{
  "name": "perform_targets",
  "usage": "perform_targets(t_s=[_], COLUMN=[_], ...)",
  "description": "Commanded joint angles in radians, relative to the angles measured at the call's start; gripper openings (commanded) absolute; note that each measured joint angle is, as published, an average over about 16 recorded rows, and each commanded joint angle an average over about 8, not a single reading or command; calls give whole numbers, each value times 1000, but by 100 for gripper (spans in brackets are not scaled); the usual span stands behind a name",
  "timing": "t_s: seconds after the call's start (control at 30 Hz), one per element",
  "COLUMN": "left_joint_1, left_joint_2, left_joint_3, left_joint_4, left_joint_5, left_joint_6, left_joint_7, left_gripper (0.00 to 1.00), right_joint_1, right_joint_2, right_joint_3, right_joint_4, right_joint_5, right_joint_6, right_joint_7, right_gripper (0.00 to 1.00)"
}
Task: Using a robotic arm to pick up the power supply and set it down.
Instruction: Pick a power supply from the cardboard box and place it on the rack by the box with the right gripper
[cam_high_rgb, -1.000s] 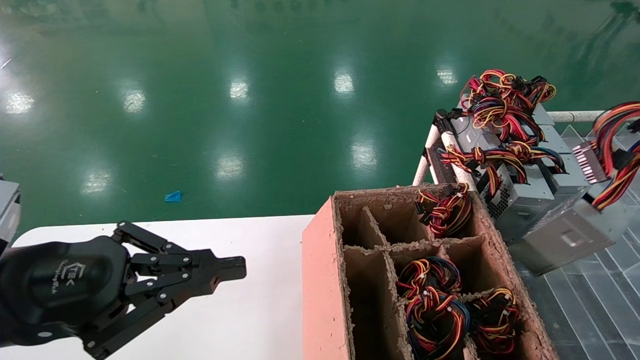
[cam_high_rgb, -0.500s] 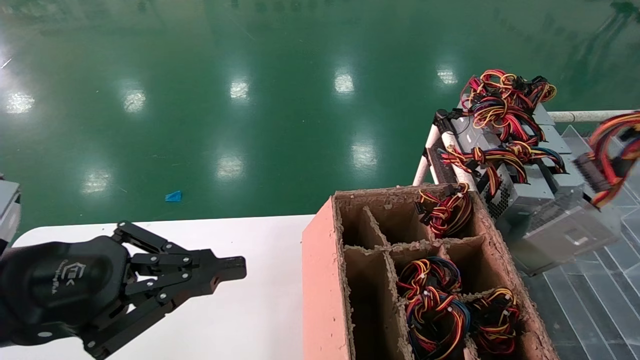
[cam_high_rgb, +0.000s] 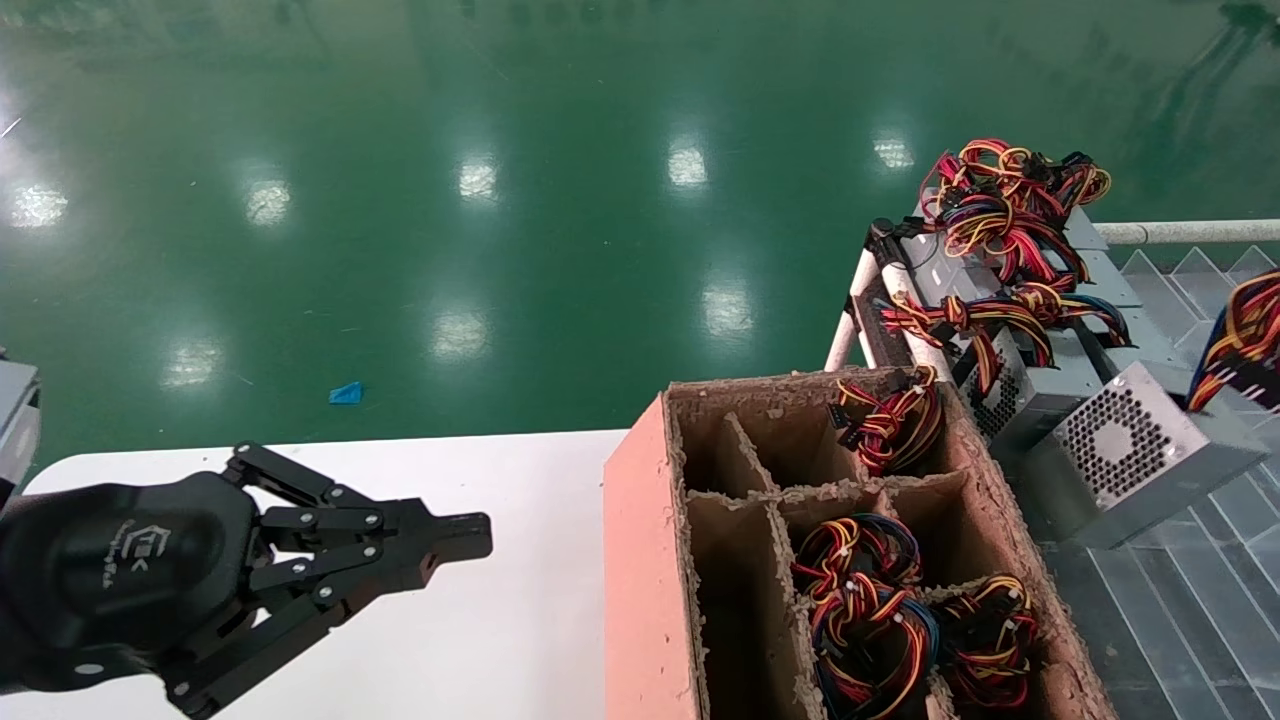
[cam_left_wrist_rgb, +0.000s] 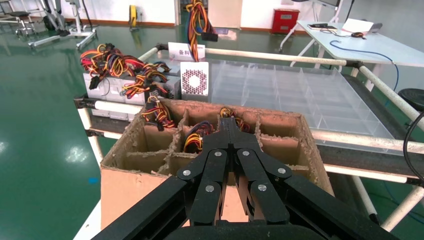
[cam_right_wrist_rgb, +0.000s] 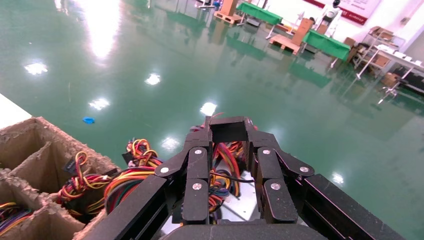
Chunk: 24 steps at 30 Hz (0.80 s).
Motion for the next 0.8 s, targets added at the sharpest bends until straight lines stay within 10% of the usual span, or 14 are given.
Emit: perform_targets(t_s=[0.03, 0.8], left_joint_1=[0, 0], left_joint_2=[0, 0], left_joint_3=[0, 0], left_joint_4=[0, 0], left_joint_5=[0, 0], left_joint_6=[0, 0], left_joint_7=[0, 0], left_gripper=[0, 0], right_joint_1=[-8, -27], right_joint_2=[0, -83], right_joint_3=[-12, -55], right_joint_4=[9, 140], right_joint_5=[23, 20], right_joint_6=[5, 86], right_joint_7=[-15, -44], right_gripper=[0, 0])
